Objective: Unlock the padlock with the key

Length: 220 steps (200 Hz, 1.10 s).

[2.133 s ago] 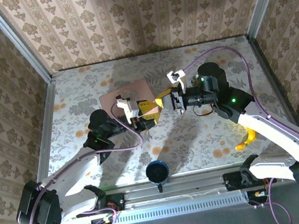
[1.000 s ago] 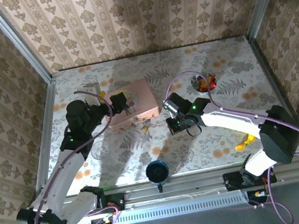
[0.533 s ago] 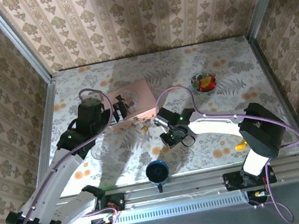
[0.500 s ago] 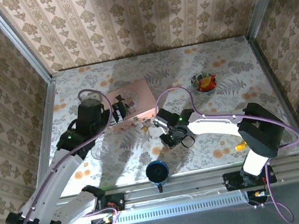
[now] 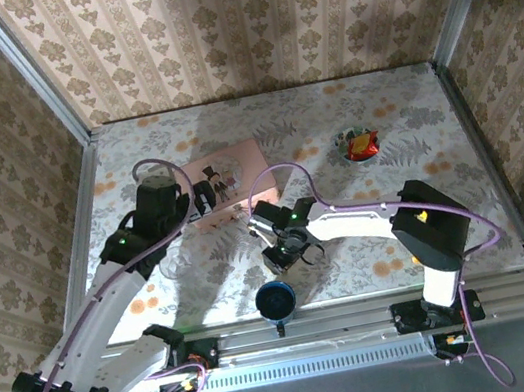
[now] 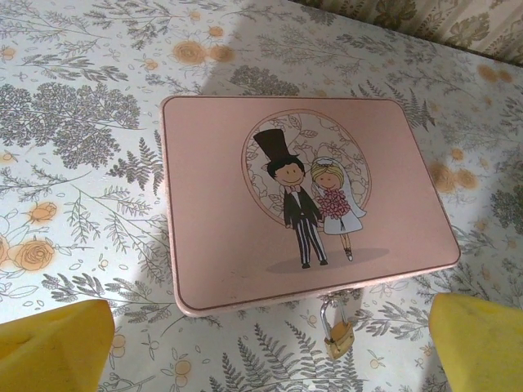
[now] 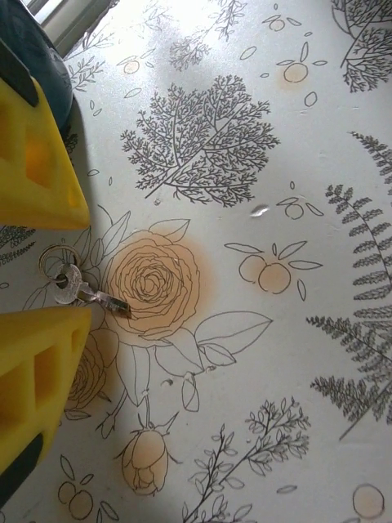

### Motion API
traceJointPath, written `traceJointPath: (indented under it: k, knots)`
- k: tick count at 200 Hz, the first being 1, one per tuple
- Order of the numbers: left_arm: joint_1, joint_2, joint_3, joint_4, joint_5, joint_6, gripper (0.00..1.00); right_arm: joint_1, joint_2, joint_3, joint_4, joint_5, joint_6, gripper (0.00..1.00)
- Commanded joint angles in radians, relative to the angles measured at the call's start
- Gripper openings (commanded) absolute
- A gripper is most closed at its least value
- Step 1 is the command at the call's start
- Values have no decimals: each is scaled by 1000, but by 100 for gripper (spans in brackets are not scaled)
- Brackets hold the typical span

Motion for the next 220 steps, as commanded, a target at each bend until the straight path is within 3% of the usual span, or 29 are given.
traceJointPath:
  k: [1,86,220]
  knots:
    - [16,-3,-9,30,31,7,100,10,27,35,-77,-17,-25,34]
    - [42,-5,0,55,55,22,100,16,163,131,-205,26,-67,38]
    - [66,-6,27,67,68,56,100,25,211,139,-358,346,-96,29]
